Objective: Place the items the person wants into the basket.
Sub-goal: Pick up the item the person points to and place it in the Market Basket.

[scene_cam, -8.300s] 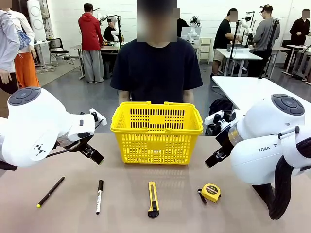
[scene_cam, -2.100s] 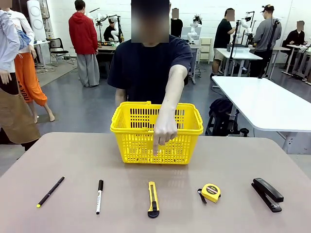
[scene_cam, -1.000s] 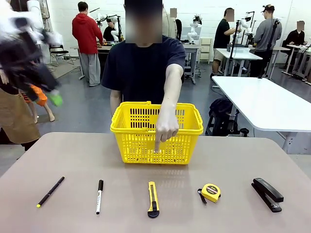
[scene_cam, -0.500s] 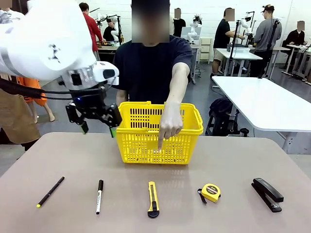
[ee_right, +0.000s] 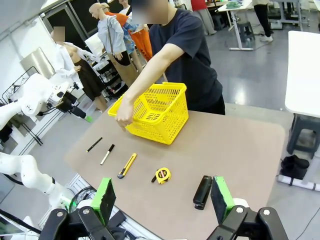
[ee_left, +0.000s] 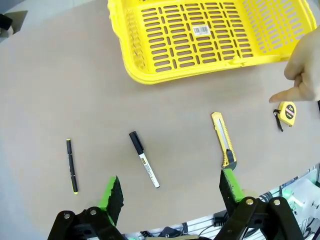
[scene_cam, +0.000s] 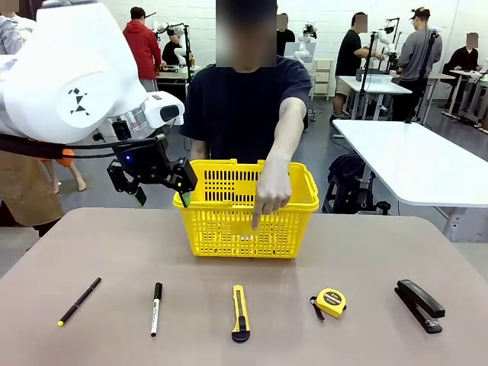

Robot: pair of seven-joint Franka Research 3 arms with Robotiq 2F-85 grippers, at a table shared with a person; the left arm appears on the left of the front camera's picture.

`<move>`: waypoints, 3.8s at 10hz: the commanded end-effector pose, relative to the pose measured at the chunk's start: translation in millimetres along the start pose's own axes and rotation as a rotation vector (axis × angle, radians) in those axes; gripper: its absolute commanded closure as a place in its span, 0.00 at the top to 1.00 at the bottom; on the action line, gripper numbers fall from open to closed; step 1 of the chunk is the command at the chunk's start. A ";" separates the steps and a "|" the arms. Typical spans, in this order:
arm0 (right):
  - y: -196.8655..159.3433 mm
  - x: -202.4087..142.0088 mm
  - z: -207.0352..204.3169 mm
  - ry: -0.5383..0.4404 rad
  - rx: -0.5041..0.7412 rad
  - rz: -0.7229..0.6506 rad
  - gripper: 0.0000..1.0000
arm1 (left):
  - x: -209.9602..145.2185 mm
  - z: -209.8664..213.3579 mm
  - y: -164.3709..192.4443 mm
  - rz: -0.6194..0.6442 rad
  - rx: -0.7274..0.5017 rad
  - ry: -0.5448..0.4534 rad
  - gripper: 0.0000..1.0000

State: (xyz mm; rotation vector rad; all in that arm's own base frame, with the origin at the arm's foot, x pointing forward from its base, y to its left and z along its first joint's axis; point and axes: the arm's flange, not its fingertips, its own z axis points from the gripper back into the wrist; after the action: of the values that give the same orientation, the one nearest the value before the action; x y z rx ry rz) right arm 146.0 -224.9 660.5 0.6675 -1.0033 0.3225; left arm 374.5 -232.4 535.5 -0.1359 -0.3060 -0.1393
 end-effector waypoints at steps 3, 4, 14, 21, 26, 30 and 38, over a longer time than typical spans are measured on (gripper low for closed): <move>0.2 -1.7 -1.9 -0.009 0.025 0.008 1.00 | 3.9 -5.5 -4.1 -0.005 0.014 0.020 1.00; 0.2 -1.7 -1.9 -0.009 0.025 0.008 1.00 | 3.9 -5.5 -4.1 -0.005 0.014 0.020 1.00; 0.2 -1.7 -1.9 -0.009 0.025 0.008 1.00 | -30.1 -151.2 -113.0 0.227 0.110 0.225 1.00; 0.2 -1.7 -1.9 -0.009 0.025 0.008 1.00 | -29.5 -207.7 -152.0 0.168 0.149 0.237 1.00; 0.2 -1.7 -1.9 -0.009 0.025 0.008 1.00 | -59.8 -228.3 -153.7 0.102 0.141 0.142 1.00; 0.2 -1.7 -1.9 -0.009 0.025 0.008 1.00 | -69.3 -240.5 -155.4 0.089 0.162 0.152 1.00; 0.2 -1.7 -1.9 -0.009 0.025 0.008 1.00 | -64.8 -249.8 -151.0 0.060 0.127 0.157 0.41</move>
State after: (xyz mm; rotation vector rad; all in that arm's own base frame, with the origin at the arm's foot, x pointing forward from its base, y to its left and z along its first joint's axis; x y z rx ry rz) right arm 145.9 -225.0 660.4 0.6679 -1.0031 0.3227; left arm 362.3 -406.5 301.8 0.0031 -0.1111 -0.0642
